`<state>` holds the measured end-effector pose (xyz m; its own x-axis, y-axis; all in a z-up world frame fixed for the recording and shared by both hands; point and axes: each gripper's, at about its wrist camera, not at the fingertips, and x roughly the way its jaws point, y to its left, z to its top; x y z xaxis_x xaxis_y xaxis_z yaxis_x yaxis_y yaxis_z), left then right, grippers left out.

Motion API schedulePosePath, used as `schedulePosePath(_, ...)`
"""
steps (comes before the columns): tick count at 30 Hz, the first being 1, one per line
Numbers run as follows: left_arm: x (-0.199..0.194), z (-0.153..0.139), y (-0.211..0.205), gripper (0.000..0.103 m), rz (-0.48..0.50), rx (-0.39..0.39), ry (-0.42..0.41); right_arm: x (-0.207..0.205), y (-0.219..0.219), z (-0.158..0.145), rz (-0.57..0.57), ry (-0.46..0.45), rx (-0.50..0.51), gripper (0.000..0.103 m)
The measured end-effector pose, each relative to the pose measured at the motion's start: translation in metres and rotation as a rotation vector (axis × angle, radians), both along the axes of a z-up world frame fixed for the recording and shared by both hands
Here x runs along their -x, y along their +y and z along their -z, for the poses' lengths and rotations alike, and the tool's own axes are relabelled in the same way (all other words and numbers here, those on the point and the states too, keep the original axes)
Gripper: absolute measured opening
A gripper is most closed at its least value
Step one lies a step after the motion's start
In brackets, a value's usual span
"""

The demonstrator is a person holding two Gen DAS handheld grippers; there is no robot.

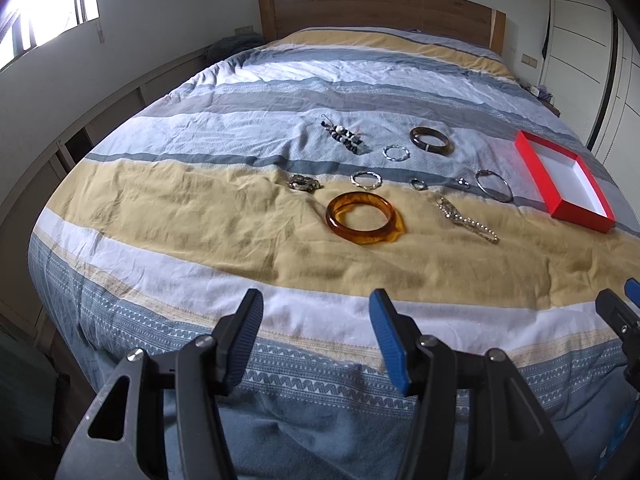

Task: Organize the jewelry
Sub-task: 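Move both tools toward the jewelry laid out on the duvet, then grasp the pearl chain bracelet with the right tool while the left tool grasps the amber bangle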

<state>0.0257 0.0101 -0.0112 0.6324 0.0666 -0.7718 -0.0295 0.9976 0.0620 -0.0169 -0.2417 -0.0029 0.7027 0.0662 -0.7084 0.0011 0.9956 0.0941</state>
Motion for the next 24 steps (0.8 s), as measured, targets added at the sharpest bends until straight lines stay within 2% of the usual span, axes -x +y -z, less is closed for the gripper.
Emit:
schedulePosePath(4, -0.016, 0.006, 0.004, 0.053, -0.008, 0.003, 0.016, -0.016, 0.002, 0.007, -0.02, 0.017, -0.007, 0.09)
schedulePosePath(9, -0.043, 0.012, 0.01, 0.053, -0.018, 0.013, 0.021, -0.041, 0.007, 0.015, -0.049, 0.044, -0.016, 0.08)
schedulePosePath(17, -0.098, 0.025, 0.021, 0.053, -0.033, 0.064, 0.043, -0.087, 0.018, 0.031, -0.094, 0.093, -0.031, 0.07)
schedulePosePath(24, -0.133, 0.042, 0.022, 0.052, 0.0, 0.105, 0.072, -0.125, 0.037, 0.05, -0.152, 0.13, -0.051, 0.065)
